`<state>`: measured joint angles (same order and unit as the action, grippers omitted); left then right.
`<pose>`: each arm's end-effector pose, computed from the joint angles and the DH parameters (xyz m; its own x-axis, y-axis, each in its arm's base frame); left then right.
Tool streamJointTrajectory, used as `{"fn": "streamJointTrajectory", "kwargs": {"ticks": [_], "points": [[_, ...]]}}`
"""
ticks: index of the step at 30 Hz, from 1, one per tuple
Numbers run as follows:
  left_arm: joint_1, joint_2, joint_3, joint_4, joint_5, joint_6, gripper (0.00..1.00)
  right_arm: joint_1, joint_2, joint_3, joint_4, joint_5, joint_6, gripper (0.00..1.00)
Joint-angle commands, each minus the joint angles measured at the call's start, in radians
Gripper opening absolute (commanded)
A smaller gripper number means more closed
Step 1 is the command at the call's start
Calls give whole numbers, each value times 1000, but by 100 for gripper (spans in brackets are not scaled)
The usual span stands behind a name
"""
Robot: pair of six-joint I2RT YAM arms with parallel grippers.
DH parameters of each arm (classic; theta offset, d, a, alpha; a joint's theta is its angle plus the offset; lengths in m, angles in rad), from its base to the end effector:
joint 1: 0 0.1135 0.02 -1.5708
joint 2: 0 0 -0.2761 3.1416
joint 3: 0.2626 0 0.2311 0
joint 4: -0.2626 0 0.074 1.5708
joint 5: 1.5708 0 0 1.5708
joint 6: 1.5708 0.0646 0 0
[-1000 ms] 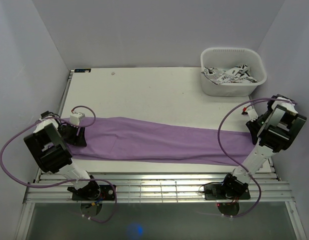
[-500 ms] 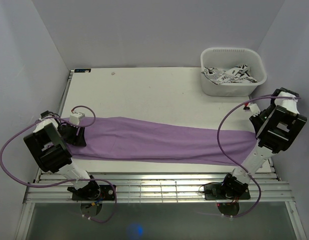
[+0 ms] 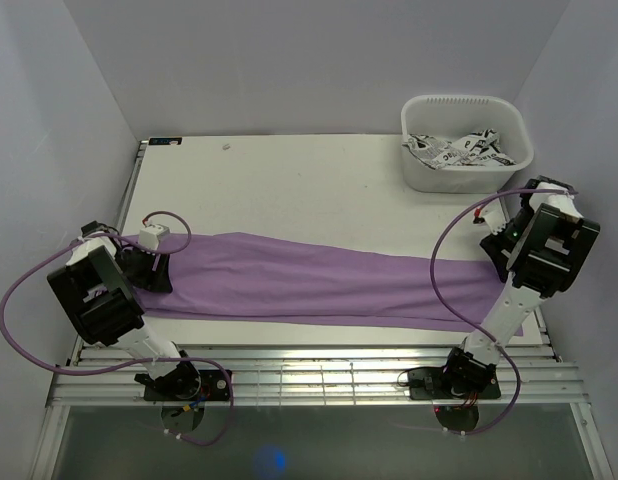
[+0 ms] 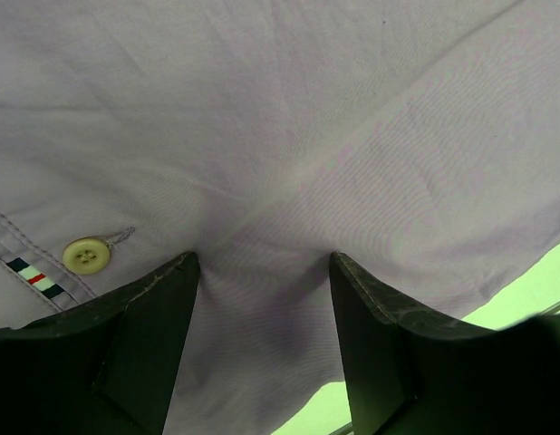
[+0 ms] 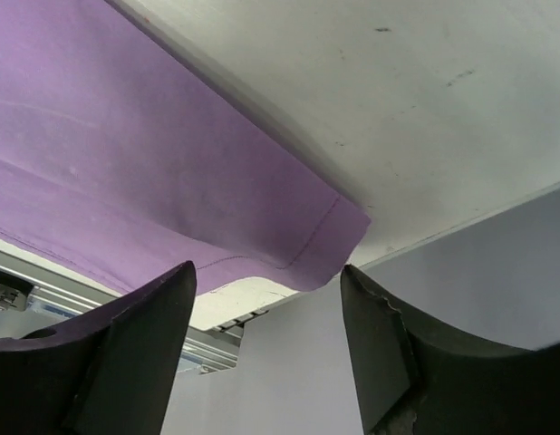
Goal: Fold and stack the trousers
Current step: Fold the trousers
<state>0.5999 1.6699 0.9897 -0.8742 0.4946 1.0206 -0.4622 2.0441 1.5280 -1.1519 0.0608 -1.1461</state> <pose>0.2325 0.1219 0.1637 -0.8496 0.3279 -0.4132 0.4471 0.8633 -0.2342 0.3170 -0.1623 0.1635 -0.7678 -0.6336 0.0951 -0.6305 0.7736 0.0635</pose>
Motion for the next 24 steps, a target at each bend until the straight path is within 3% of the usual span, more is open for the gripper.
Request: {"fn": "streamJointTrajectory", "kwargs": {"ticks": [1,3,6,7,11,15,24], "points": [[8,54,-48,107,-139,30,73,-19,-56,32,20,40,-69,70],[8,56,-45,106,-139,29,73,-47,-91,70,-43,-5,-55,68],[6,48,-42,104,-131,26,74,-92,-174,78,-155,-107,-59,57],[8,47,-42,103,-130,26,74,-102,-217,-15,-154,-117,-76,49],[8,48,-43,101,-119,22,74,-115,-453,-329,-33,-148,-191,39],[8,62,-34,95,-114,12,74,-92,-625,-538,92,-151,-316,37],[8,65,-36,92,-114,1,74,-67,-619,-673,293,-73,-398,41]]}}
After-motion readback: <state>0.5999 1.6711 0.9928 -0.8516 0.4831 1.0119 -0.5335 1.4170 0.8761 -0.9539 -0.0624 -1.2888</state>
